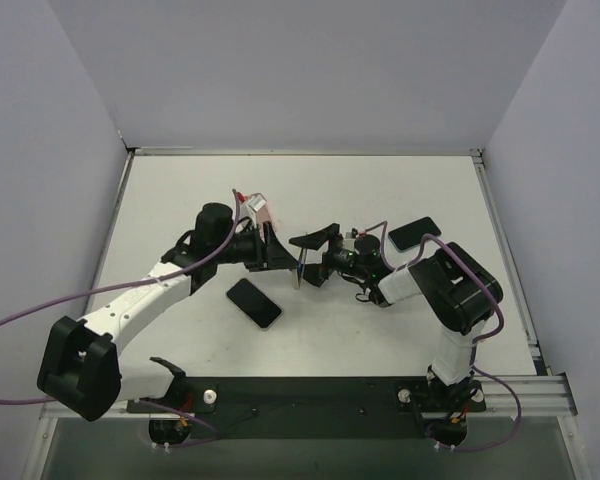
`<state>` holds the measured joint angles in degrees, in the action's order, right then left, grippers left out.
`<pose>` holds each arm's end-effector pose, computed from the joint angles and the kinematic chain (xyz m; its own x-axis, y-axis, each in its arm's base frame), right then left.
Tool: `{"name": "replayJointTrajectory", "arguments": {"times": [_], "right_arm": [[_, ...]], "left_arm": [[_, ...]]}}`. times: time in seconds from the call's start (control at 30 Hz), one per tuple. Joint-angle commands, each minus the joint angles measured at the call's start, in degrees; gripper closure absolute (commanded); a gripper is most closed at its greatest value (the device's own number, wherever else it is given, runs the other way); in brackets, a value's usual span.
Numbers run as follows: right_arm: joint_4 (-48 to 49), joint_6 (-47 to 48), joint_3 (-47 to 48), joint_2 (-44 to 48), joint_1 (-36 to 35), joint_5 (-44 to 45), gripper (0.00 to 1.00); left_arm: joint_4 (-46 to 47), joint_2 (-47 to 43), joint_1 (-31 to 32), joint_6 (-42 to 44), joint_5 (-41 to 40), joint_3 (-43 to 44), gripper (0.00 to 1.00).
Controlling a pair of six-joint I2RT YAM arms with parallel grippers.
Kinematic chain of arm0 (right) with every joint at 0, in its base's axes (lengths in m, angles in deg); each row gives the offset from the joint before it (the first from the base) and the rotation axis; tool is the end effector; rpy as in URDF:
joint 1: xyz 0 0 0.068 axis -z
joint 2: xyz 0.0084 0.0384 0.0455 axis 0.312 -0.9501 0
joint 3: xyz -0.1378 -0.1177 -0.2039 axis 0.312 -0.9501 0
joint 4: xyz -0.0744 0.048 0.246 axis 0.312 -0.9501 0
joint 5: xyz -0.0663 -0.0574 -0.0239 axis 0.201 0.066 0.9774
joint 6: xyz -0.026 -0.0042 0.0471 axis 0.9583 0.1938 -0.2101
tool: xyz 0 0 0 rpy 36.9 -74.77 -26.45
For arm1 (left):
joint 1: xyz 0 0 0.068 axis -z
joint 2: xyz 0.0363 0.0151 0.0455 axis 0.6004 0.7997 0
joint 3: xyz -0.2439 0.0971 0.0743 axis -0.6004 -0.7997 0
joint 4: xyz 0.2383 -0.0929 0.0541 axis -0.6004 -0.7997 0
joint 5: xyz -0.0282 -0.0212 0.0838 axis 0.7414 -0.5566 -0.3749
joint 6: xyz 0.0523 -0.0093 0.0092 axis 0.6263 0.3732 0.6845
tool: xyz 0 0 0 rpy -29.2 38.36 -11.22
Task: Take the phone out of the phone case
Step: Remove the phone case from the phone.
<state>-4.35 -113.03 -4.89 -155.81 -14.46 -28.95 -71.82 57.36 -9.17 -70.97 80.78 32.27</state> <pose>0.2634 0.1933 0.1593 -0.9150 0.3579 0.1861 0.1588 -0.1045 0.9818 0.2385 -0.1504 0.2622 -0.8931 -0.1410 -0.4272 0.3177 0.4748 -0.8208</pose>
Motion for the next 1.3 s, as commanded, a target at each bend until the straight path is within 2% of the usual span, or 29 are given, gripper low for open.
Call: {"name": "replayJointTrajectory", "arguments": {"times": [0.0,0.13,0.23,0.33,0.43,0.73,1.03,1.27], "right_arm": [[14.52,-3.76,-0.49,3.54,1.00,1.89,1.00],[14.07,-3.85,-0.84,3.28,1.09,2.41,1.00],[13.20,-3.50,-0.85,3.10,1.09,2.68,1.00],[11.10,-2.53,-0.76,3.80,1.09,2.94,1.00],[8.72,-1.13,-0.49,4.77,0.92,2.94,1.00],[6.07,0.55,-0.14,6.00,0.91,2.77,1.00],[6.77,0.28,0.03,5.13,0.56,2.77,1.00],[7.30,0.19,-0.14,4.77,0.56,2.77,1.00]], "left_arm": [[-11.49,-4.36,2.33,12.71,-9.17,6.01,0.32],[-16.52,-8.22,3.91,15.97,-17.43,7.86,0.29],[-20.47,-9.37,7.24,18.08,-26.65,10.14,0.30],[-25.13,-7.46,10.76,19.14,-34.03,13.66,0.31],[-27.51,-4.73,14.19,18.70,-37.92,15.94,0.32],[-31.02,1.51,17.62,16.94,-45.04,20.60,0.41],[-25.06,-2.25,17.63,15.45,-41.71,18.24,0.46],[-23.91,-1.73,17.71,14.83,-41.10,17.80,0.46]]}}
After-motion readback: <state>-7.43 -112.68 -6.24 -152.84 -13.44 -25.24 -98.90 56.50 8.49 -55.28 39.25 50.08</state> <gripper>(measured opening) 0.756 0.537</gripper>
